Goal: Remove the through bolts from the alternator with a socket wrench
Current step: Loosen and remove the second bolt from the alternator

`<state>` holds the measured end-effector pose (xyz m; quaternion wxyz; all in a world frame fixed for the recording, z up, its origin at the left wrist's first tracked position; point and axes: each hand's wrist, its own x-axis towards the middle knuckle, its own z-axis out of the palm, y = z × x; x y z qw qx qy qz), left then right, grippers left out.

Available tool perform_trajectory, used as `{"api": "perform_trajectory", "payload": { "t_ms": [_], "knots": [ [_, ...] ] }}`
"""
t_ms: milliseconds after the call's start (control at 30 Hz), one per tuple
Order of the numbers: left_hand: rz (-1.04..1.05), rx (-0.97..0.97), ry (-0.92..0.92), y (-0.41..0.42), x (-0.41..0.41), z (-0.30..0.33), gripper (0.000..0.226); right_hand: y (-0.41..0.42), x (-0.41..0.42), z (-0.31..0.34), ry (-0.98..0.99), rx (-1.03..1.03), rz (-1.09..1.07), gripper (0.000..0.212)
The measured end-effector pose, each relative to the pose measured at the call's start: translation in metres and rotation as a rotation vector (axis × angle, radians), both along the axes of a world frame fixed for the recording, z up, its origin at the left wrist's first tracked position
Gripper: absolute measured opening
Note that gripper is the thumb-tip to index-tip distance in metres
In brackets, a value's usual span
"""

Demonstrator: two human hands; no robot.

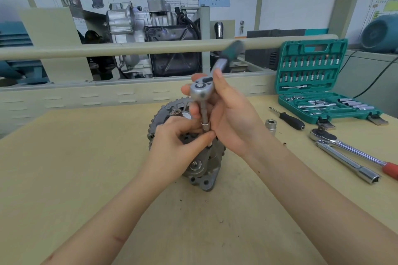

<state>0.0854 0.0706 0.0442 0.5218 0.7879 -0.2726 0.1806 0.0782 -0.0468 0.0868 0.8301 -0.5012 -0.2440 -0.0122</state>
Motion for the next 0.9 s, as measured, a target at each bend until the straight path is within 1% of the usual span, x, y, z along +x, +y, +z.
{"api": "perform_trajectory", "payload": {
  "t_ms": [33,100,200,300,367,433,533,600,667,767,833,900],
  "knots": [
    [-0.014,-0.025,0.022,-0.0002,-0.0004,0.0003,0.013,0.0002,-0.0001,0.0002,0.000,-0.026,-0.003,0.032],
    [0.005,-0.020,0.017,-0.0007,-0.0008,0.0014,0.010,0.0008,-0.0010,-0.0002,-0.012,-0.050,-0.001,0.031],
    [0.039,-0.009,-0.020,-0.0005,-0.0011,0.0020,0.010,0.0013,-0.0036,-0.0001,-0.031,-0.014,0.014,0.025],
    [0.073,0.004,-0.021,-0.0026,-0.0023,0.0035,0.014,-0.0013,-0.0045,0.0015,-0.043,0.039,0.020,0.016],
    [0.070,0.005,-0.020,-0.0031,-0.0026,0.0032,0.013,-0.0021,-0.0045,0.0014,-0.055,0.036,0.031,0.014],
    [0.054,0.004,-0.022,-0.0013,-0.0018,0.0020,0.011,-0.0007,-0.0043,-0.0001,-0.063,-0.004,0.035,0.017],
    [0.011,0.023,-0.028,0.0004,-0.0021,0.0002,0.023,0.0010,-0.0027,-0.0015,-0.060,-0.060,0.018,0.028],
    [0.039,0.035,-0.021,0.0003,-0.0029,0.0003,0.021,0.0007,-0.0018,-0.0011,-0.041,-0.079,0.015,0.033],
    [0.074,0.020,0.004,0.0003,-0.0017,0.0003,0.016,0.0001,-0.0017,-0.0011,-0.040,-0.081,0.020,0.031],
    [0.079,-0.010,-0.023,-0.0003,-0.0022,0.0021,0.020,0.0000,-0.0030,-0.0019,-0.071,-0.046,0.040,0.023],
    [0.074,-0.011,-0.039,-0.0018,-0.0034,0.0029,0.024,-0.0006,-0.0034,-0.0018,-0.080,-0.001,0.061,0.023],
    [0.082,0.000,-0.023,-0.0020,-0.0024,0.0024,0.020,-0.0020,-0.0028,-0.0021,-0.078,0.017,0.079,0.021]
  ]
}}
